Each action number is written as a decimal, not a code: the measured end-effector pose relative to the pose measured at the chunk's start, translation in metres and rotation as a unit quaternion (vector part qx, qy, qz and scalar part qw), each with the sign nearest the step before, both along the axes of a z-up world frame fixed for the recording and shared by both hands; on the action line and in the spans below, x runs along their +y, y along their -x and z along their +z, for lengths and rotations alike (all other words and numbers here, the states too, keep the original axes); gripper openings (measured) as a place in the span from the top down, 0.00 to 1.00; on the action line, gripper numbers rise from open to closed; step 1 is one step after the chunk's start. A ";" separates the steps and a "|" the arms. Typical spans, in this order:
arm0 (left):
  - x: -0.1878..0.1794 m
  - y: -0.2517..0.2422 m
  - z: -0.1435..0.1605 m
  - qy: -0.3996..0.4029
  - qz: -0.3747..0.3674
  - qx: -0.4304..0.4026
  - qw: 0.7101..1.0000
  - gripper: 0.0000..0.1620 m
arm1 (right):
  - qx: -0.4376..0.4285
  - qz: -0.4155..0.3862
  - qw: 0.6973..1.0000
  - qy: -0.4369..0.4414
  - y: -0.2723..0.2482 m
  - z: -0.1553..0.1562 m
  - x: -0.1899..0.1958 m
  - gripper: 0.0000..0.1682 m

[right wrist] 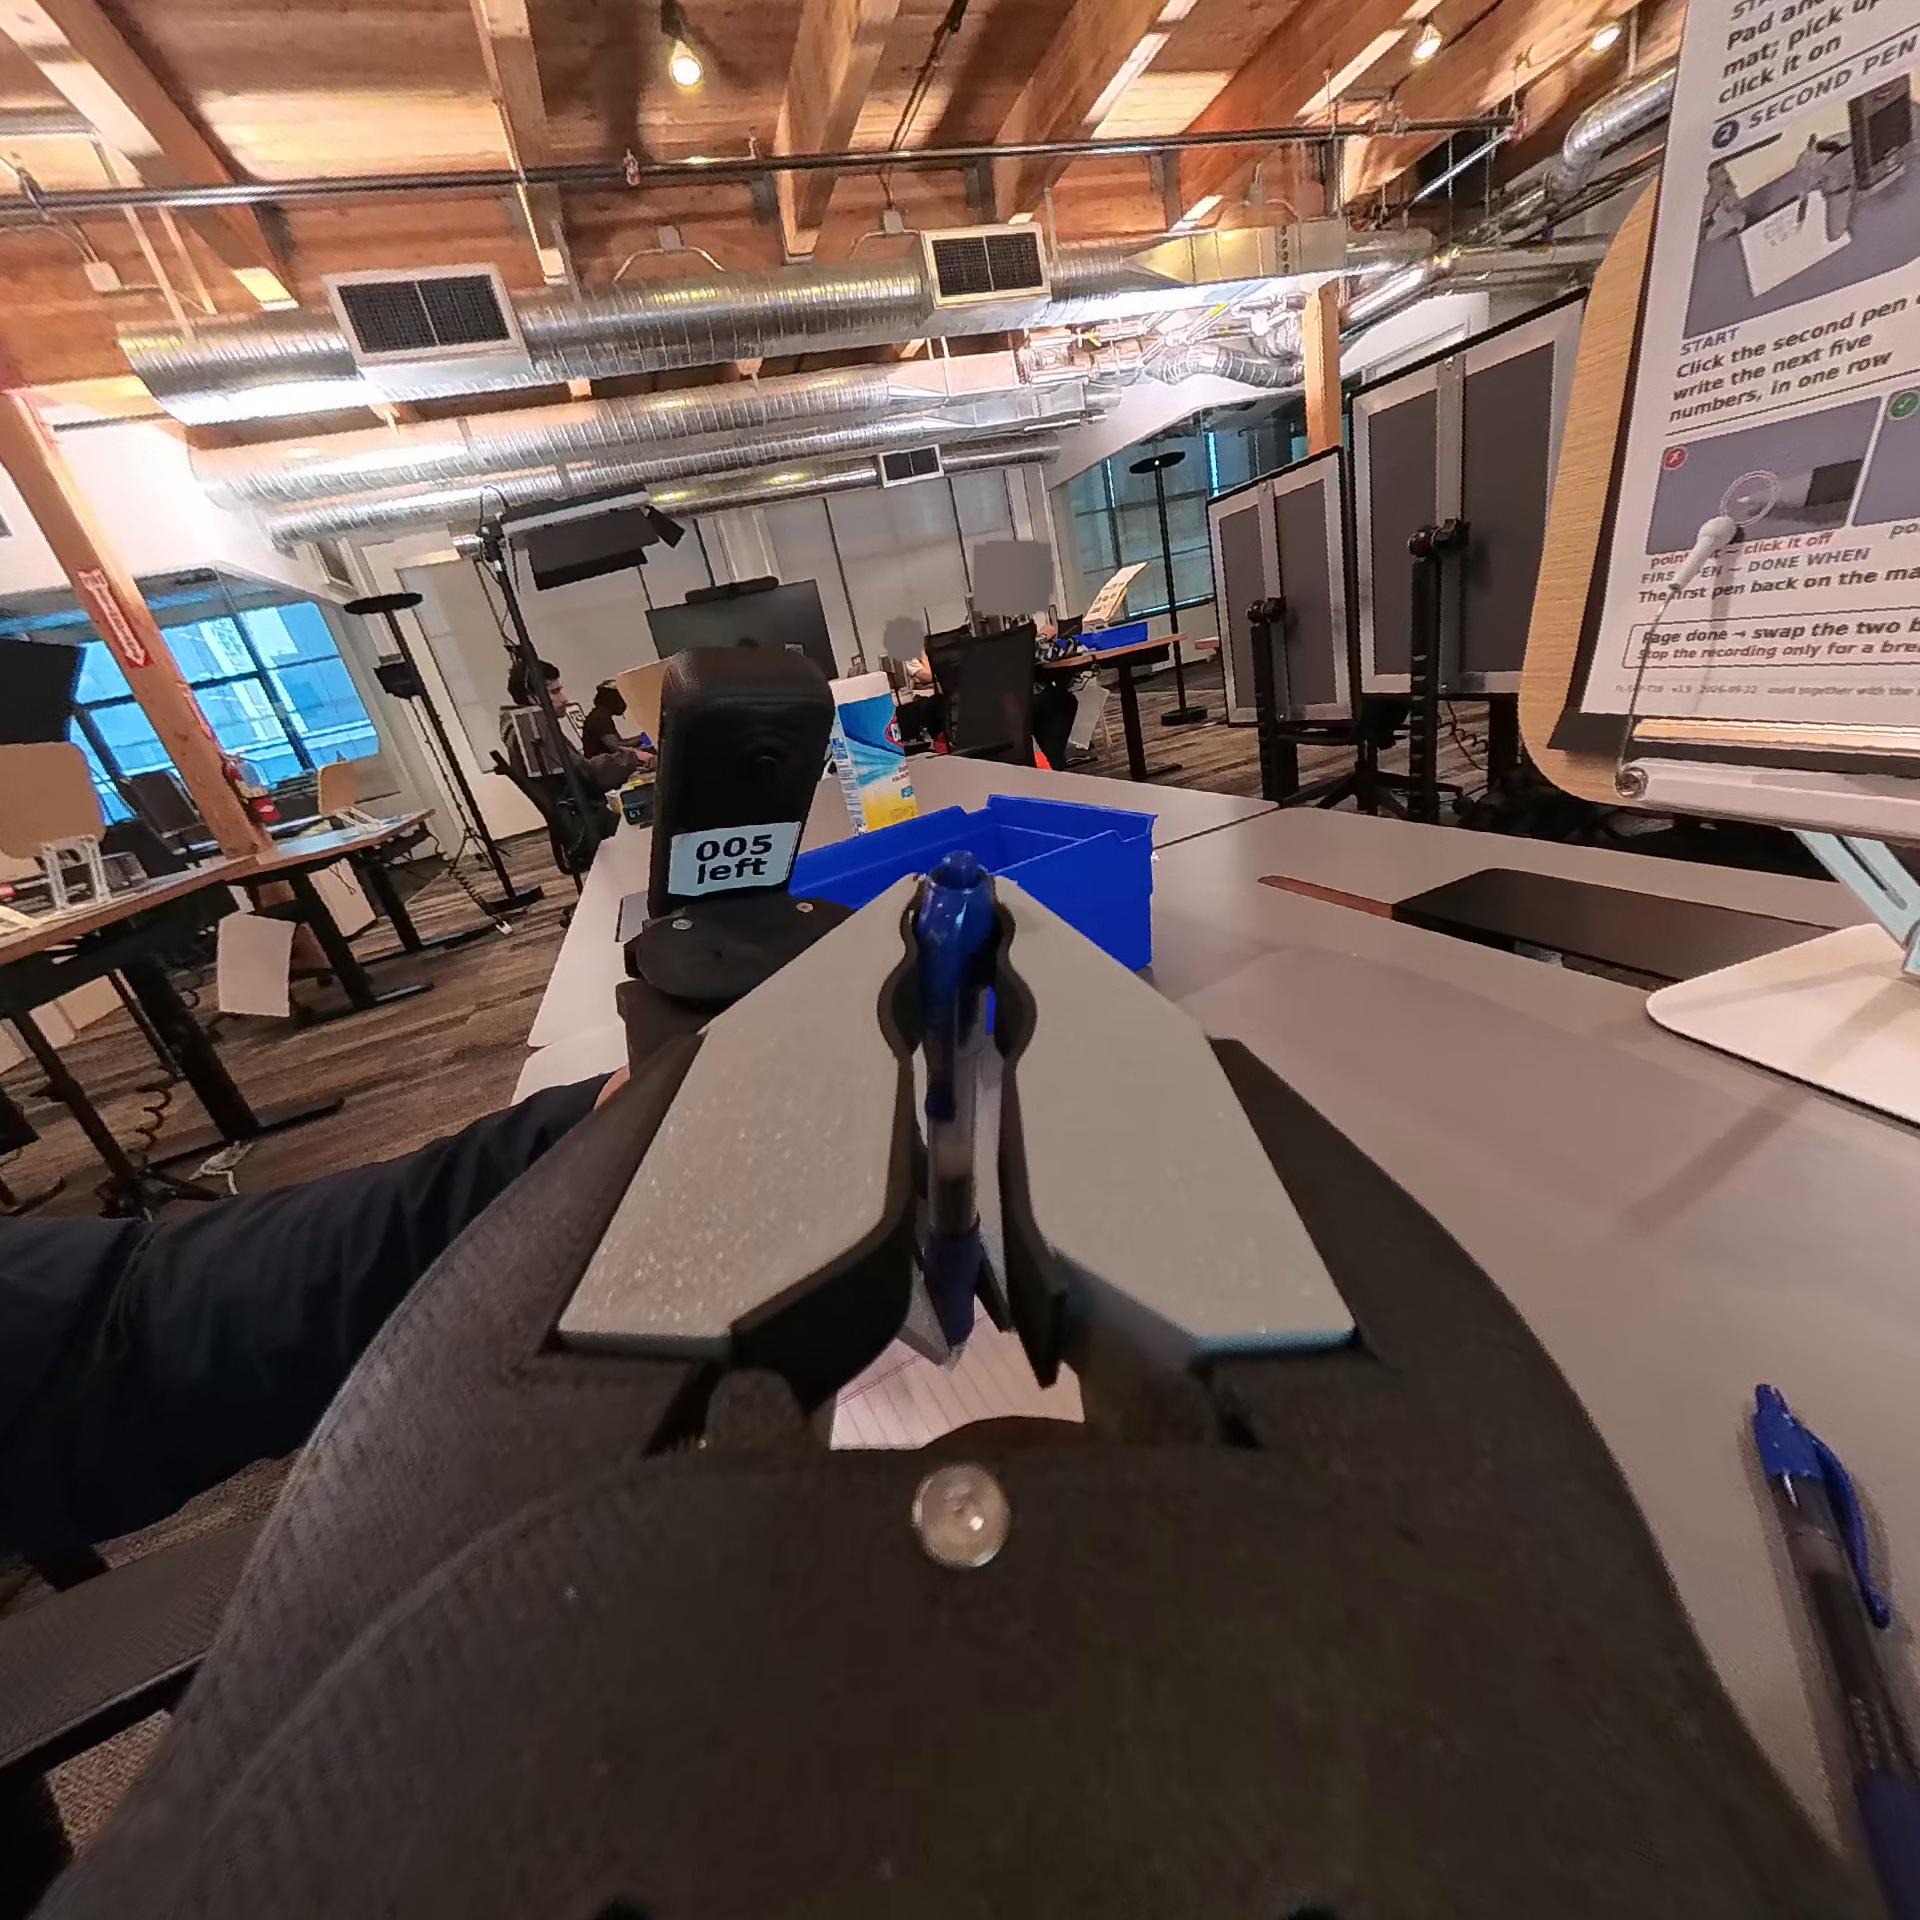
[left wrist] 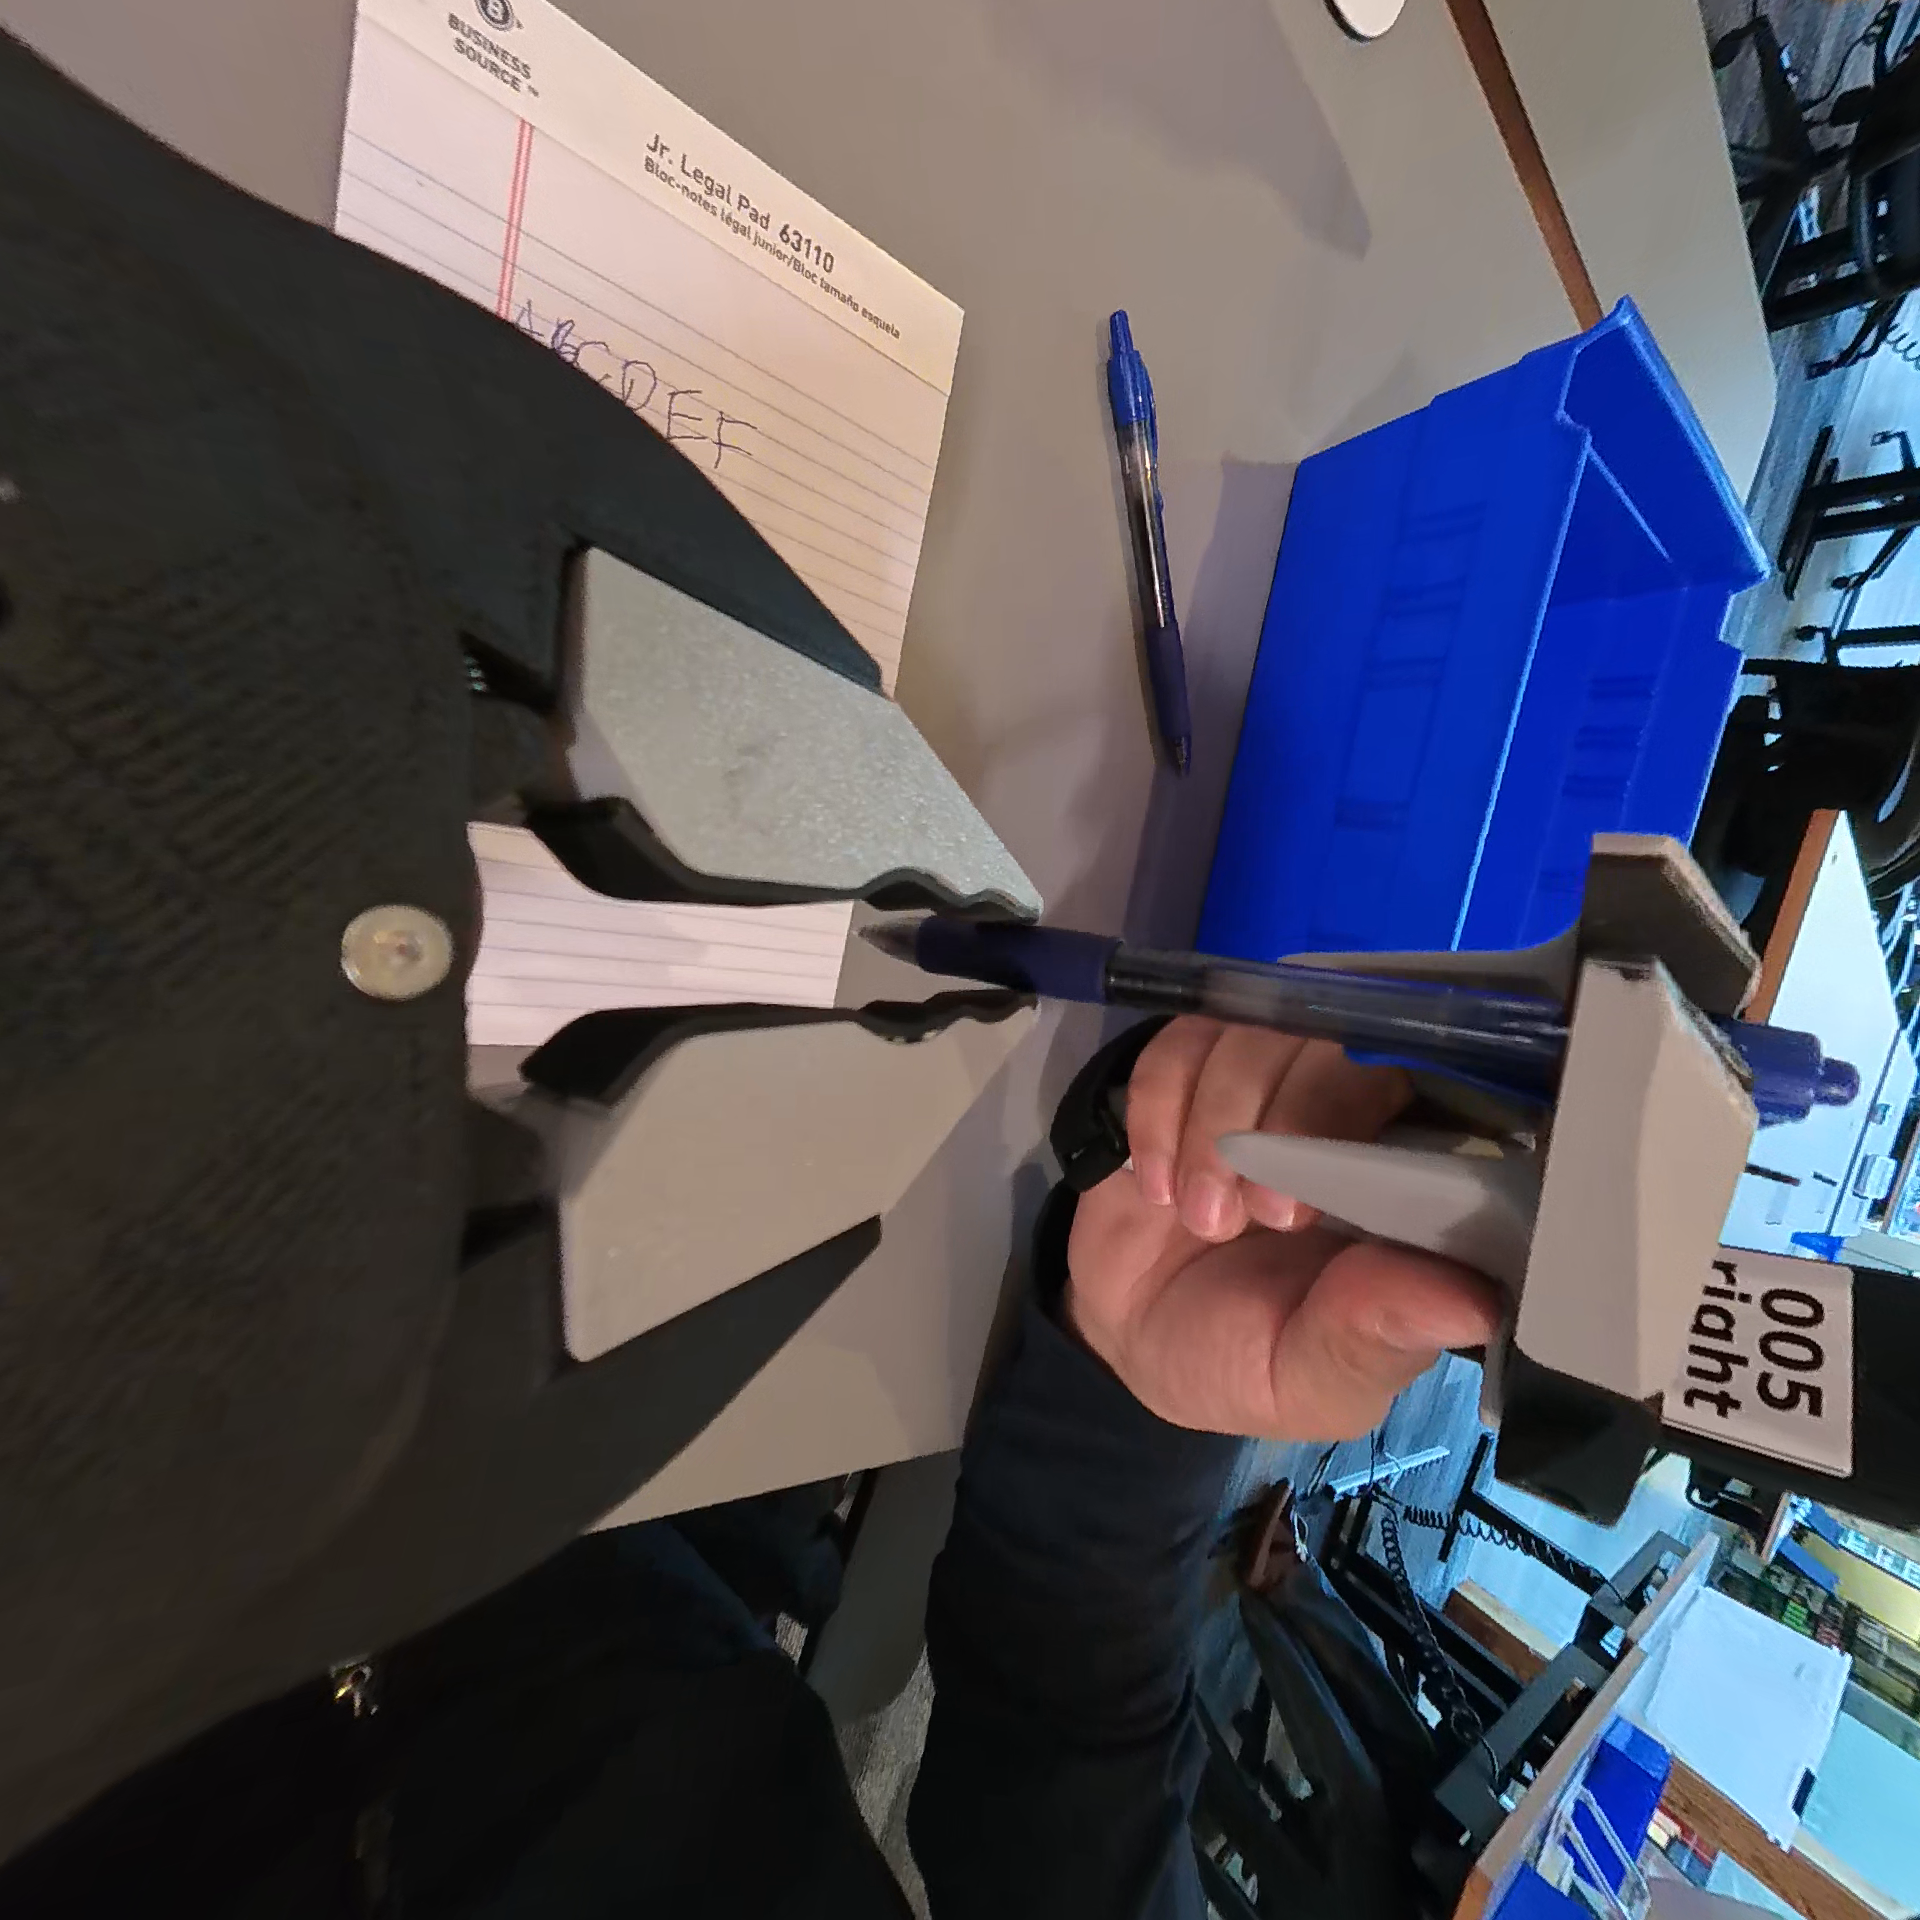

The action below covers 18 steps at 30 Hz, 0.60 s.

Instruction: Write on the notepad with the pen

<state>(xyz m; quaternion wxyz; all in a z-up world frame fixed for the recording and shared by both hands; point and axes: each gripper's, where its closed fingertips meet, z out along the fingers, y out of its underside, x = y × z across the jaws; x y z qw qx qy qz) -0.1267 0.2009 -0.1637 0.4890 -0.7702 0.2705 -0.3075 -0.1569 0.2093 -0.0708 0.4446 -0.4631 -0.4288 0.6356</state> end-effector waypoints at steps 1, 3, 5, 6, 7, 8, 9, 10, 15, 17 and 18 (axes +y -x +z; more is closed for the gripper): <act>0.000 0.000 0.000 -0.001 0.001 -0.001 1.000 0.94 | 0.000 0.000 1.000 -0.001 0.000 0.000 0.000 0.97; 0.000 0.001 0.001 -0.002 0.002 -0.001 1.000 0.94 | 0.001 -0.001 1.000 -0.001 0.000 0.001 0.000 0.98; 0.001 0.001 0.001 -0.003 0.005 0.000 1.000 0.94 | 0.001 -0.002 1.000 -0.001 -0.001 0.001 0.001 0.98; 0.001 0.002 0.001 -0.004 0.006 0.000 1.000 0.94 | 0.001 -0.003 1.000 -0.001 -0.001 0.001 0.001 0.97; 0.001 0.002 0.002 -0.004 0.007 0.000 1.000 0.94 | 0.002 -0.004 1.000 0.000 -0.001 0.001 0.001 0.97; 0.002 0.002 0.002 -0.005 0.008 0.000 1.000 0.94 | 0.002 -0.004 1.000 0.000 -0.001 0.001 0.002 0.97; 0.002 0.003 0.002 -0.006 0.008 0.000 1.000 0.94 | 0.003 -0.004 1.000 0.001 -0.001 0.001 0.002 0.98; 0.002 0.003 0.002 -0.007 0.010 0.000 1.000 0.94 | 0.003 -0.005 1.000 0.001 -0.001 0.001 0.002 0.97; 0.002 0.004 0.003 -0.006 0.011 -0.006 1.000 0.94 | 0.003 -0.005 1.000 0.001 -0.002 0.002 0.002 0.97; 0.003 0.005 0.003 -0.007 0.013 -0.006 1.000 0.94 | 0.003 -0.005 1.000 0.002 -0.002 0.002 0.003 0.98; 0.003 0.005 0.003 -0.006 0.013 -0.006 1.000 0.94 | 0.003 -0.006 1.000 0.002 -0.002 0.002 0.003 0.97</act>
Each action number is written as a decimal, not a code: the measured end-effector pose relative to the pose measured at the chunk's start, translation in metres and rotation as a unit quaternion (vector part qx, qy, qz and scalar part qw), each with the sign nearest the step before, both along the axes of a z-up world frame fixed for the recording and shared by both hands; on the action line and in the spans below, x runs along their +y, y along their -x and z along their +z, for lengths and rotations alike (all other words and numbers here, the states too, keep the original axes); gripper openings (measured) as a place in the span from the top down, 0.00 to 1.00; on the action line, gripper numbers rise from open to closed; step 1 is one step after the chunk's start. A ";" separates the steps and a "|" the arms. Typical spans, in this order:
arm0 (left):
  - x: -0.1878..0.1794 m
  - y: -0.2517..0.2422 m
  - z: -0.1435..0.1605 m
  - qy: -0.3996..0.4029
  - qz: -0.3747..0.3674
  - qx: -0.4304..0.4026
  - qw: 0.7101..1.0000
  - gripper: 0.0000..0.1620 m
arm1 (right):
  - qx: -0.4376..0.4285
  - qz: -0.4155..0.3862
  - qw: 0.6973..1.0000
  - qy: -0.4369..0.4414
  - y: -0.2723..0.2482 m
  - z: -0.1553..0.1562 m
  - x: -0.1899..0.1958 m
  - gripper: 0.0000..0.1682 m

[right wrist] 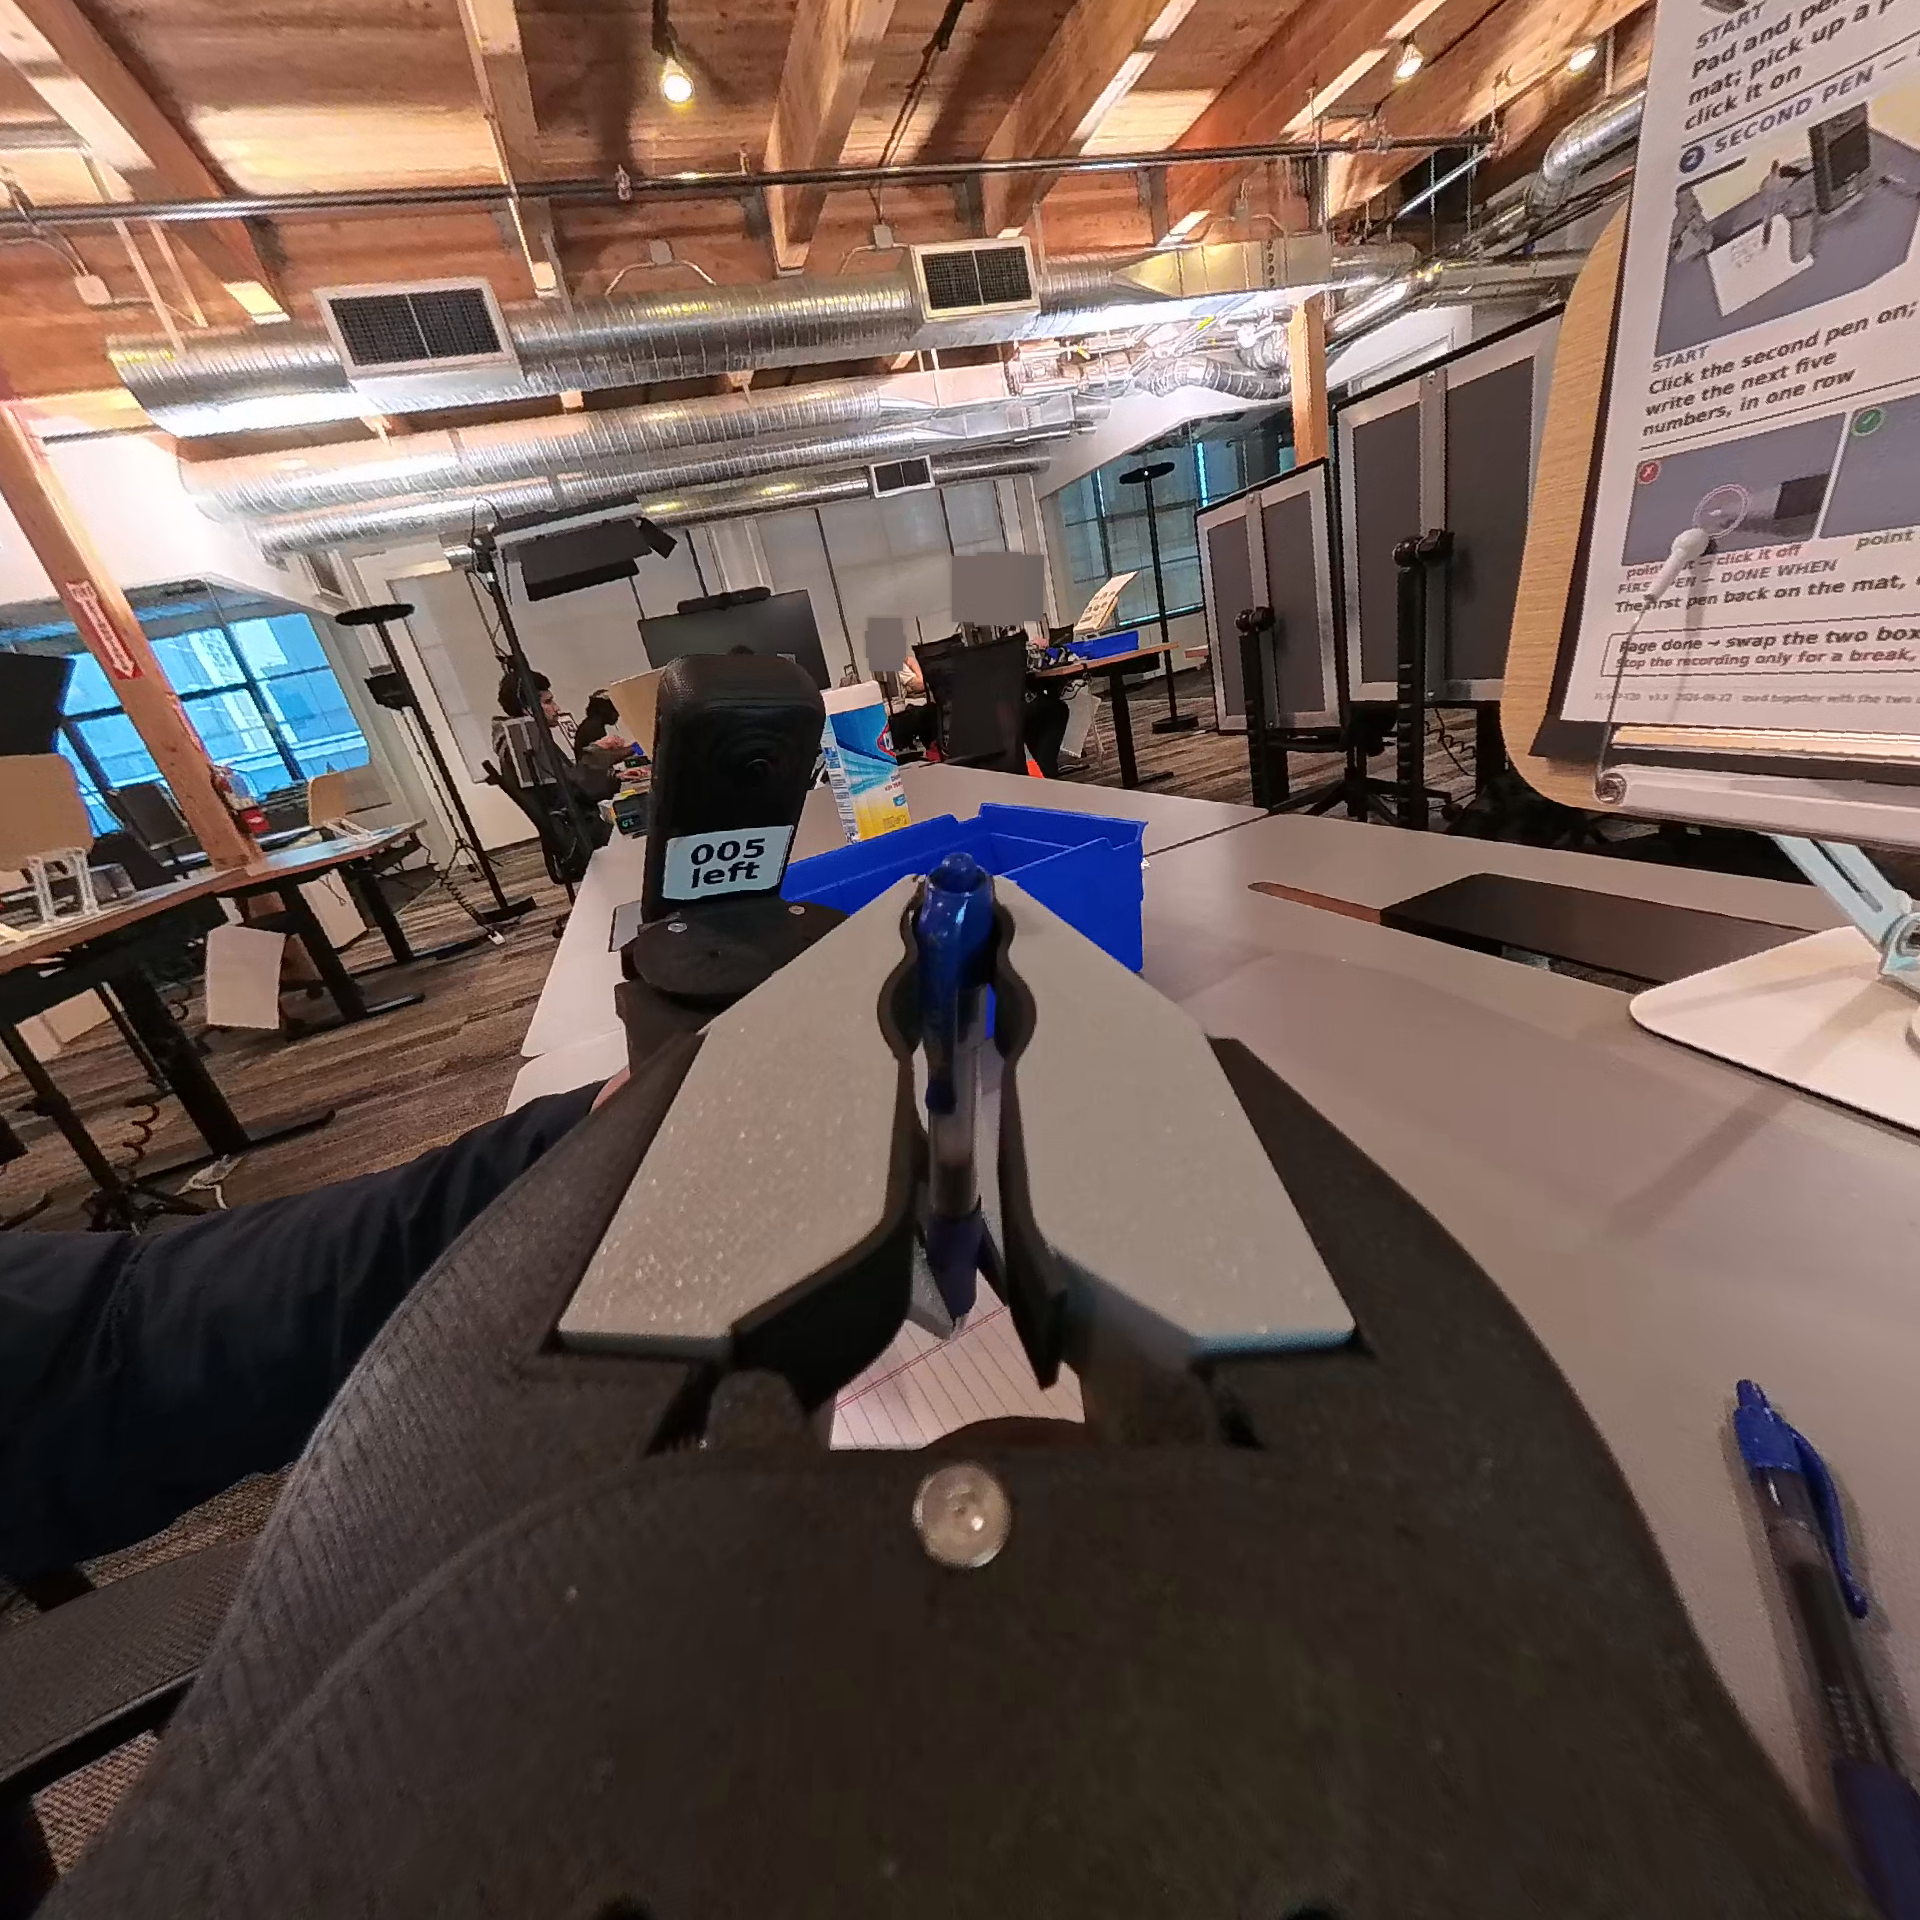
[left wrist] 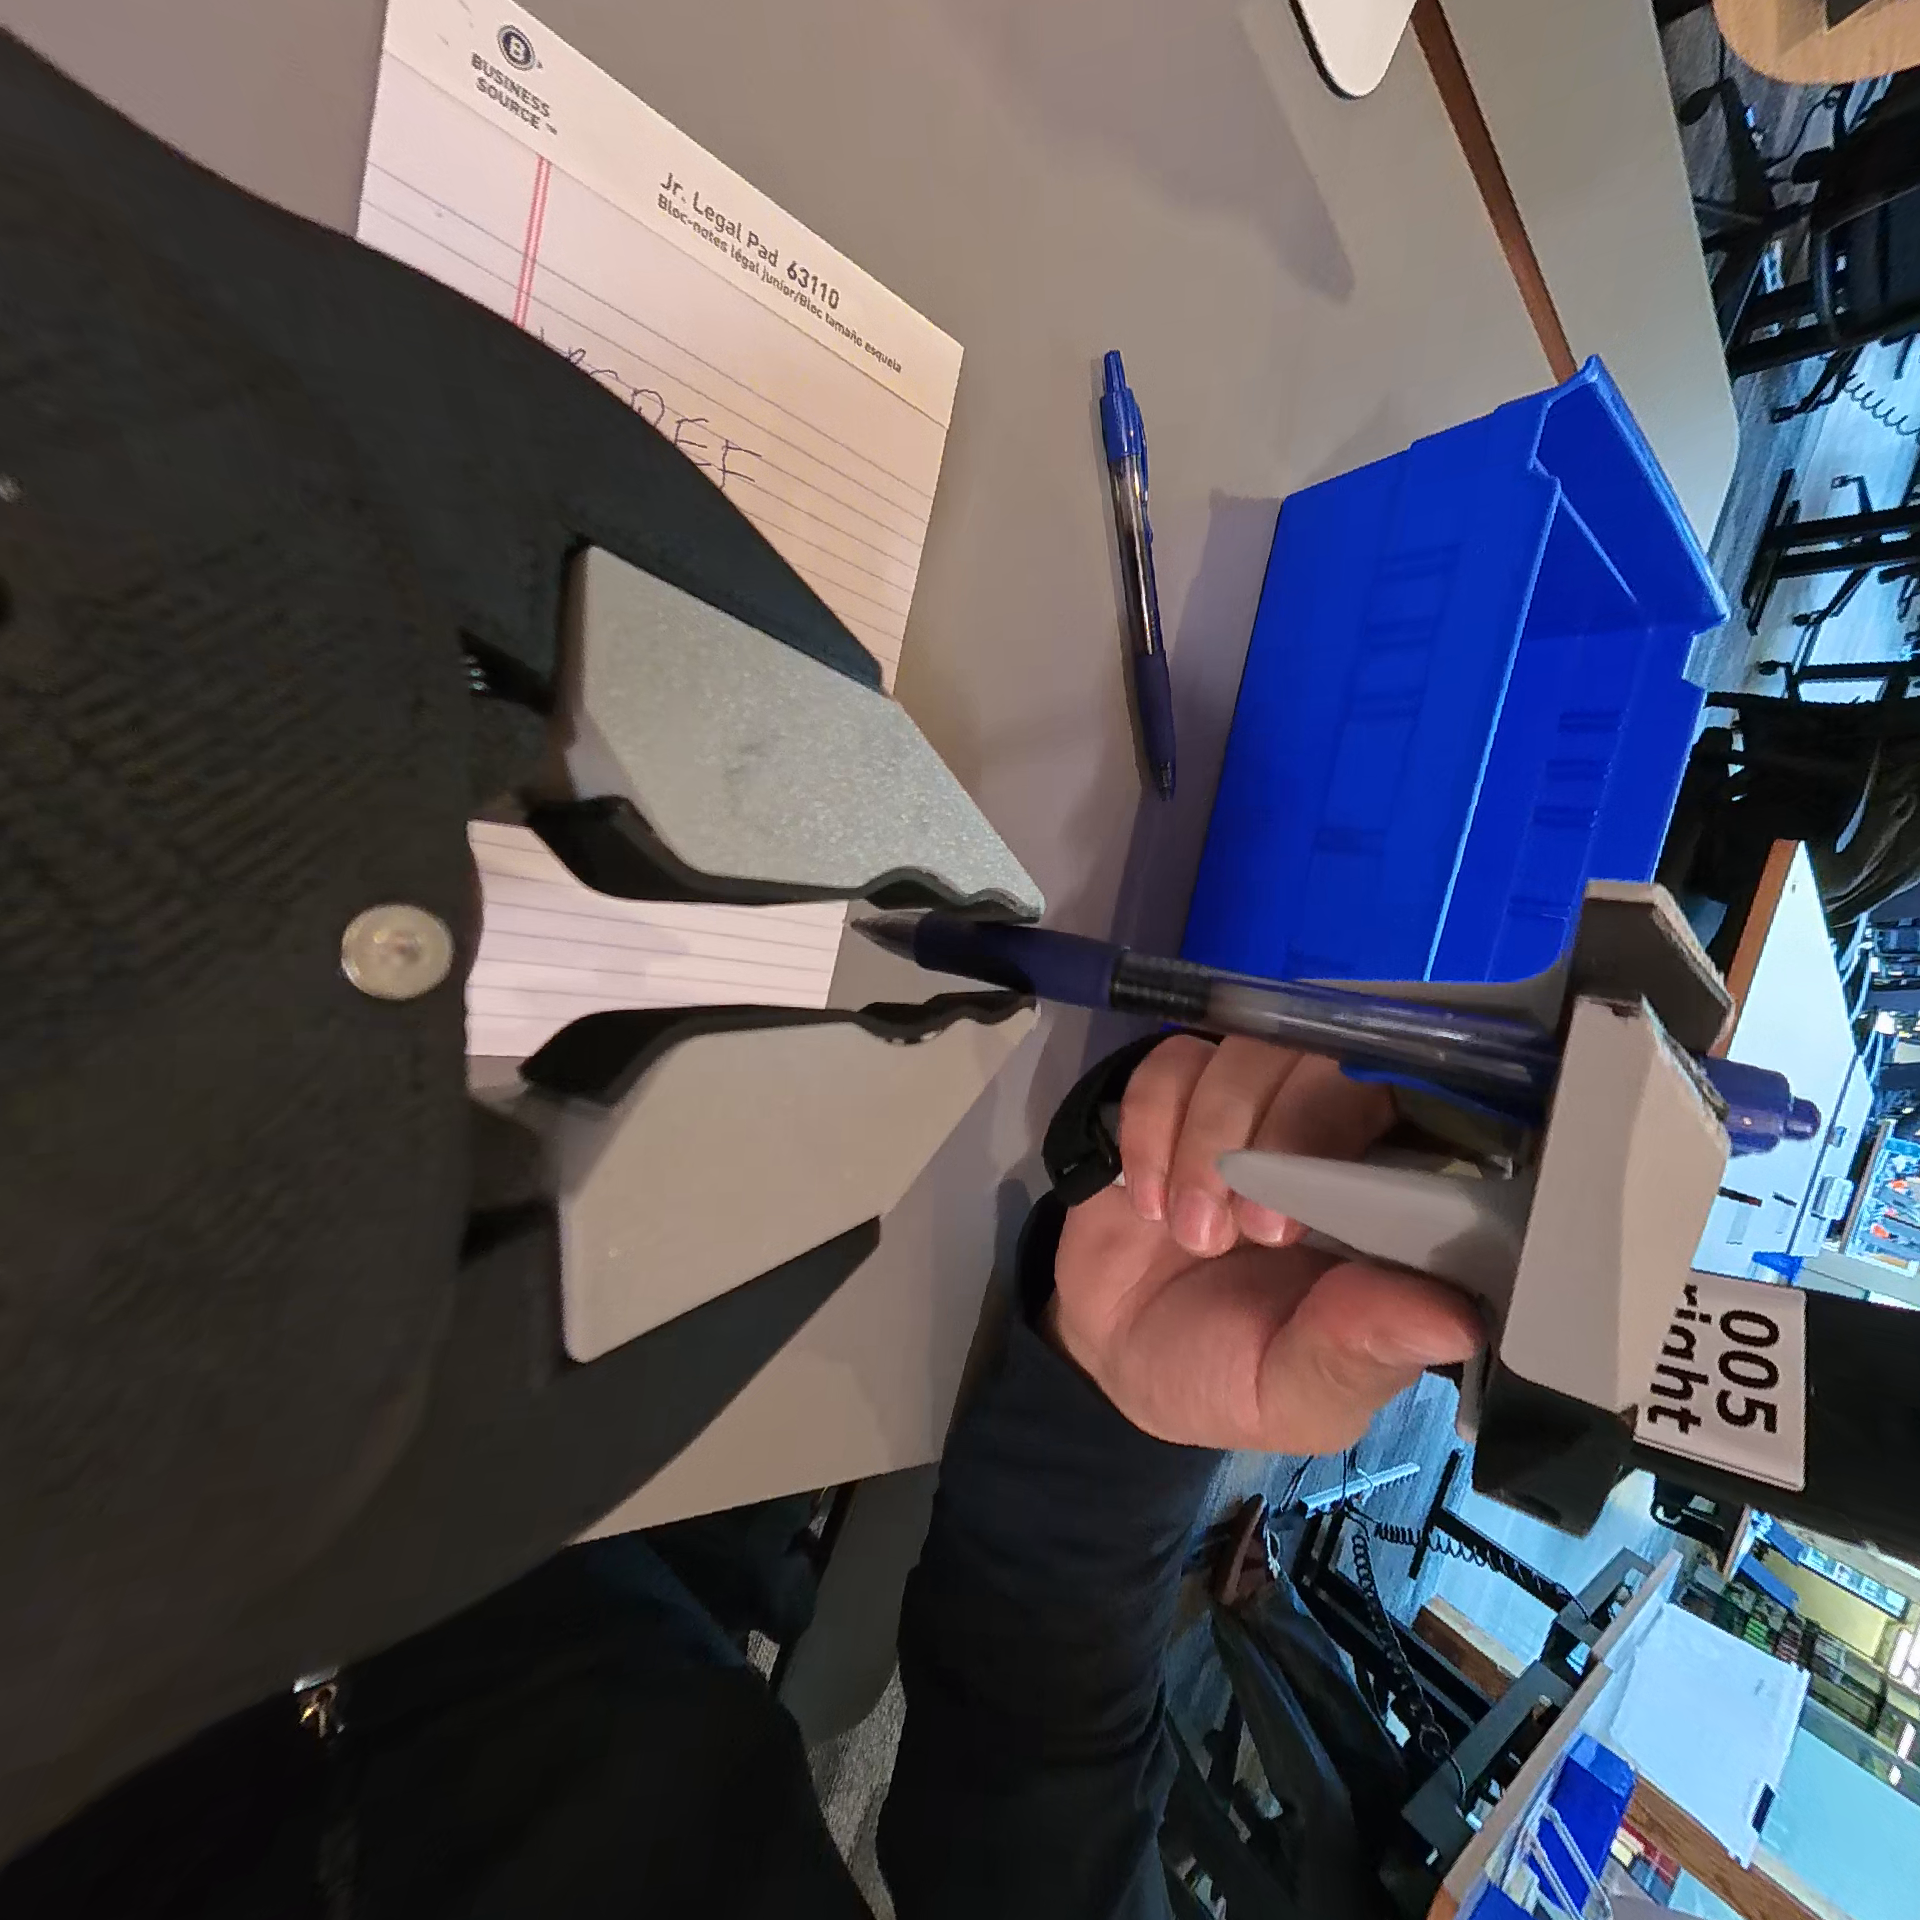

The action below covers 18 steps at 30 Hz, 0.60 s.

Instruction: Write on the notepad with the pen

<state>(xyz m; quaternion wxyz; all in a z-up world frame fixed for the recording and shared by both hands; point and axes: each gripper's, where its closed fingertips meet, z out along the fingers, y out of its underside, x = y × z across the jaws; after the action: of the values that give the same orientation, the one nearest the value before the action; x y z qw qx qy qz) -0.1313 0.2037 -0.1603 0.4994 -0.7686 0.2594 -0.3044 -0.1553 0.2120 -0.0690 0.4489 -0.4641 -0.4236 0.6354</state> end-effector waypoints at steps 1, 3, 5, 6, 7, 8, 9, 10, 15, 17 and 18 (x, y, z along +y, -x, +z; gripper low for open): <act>0.000 0.000 0.000 0.000 0.000 -0.001 1.000 0.94 | 0.000 0.000 1.000 0.000 0.000 0.000 0.000 0.97; 0.000 0.000 0.000 -0.001 0.001 0.000 1.000 0.94 | 0.000 0.000 1.000 0.000 0.000 0.000 0.000 0.97; 0.000 0.001 0.001 -0.002 0.002 0.000 1.000 0.94 | 0.001 0.000 1.000 0.001 0.000 0.000 0.000 0.98; 0.000 0.001 0.001 -0.002 0.002 0.000 1.000 0.94 | 0.002 -0.001 1.000 0.001 0.000 0.001 0.000 0.98; 0.000 0.001 0.001 -0.003 0.002 0.000 1.000 0.94 | 0.002 -0.001 1.000 0.001 0.000 0.001 0.000 0.98; 0.000 0.001 0.001 -0.002 0.002 0.000 1.000 0.94 | 0.002 -0.001 1.000 0.002 0.000 0.001 0.001 0.98; 0.000 0.001 0.001 -0.002 0.002 -0.001 1.000 0.94 | 0.002 -0.001 1.000 0.002 -0.001 0.001 0.001 0.97; 0.000 0.001 0.001 -0.001 0.002 -0.003 1.000 0.94 | 0.002 -0.001 1.000 0.001 -0.001 0.001 0.001 0.97; 0.001 0.001 0.002 -0.003 0.004 -0.004 1.000 0.94 | 0.002 -0.002 1.000 0.002 -0.001 0.001 0.001 0.98; 0.001 0.001 0.002 -0.003 0.004 -0.004 1.000 0.94 | 0.002 -0.002 1.000 0.002 -0.001 0.001 0.001 0.97; 0.001 0.001 0.002 -0.003 0.004 -0.004 1.000 0.94 | 0.002 -0.002 1.000 0.002 -0.001 0.001 0.001 0.97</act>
<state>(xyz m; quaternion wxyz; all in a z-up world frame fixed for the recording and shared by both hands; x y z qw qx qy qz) -0.1326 0.2044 -0.1584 0.5035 -0.7670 0.2552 -0.3049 -0.1544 0.2129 -0.0681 0.4500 -0.4641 -0.4209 0.6364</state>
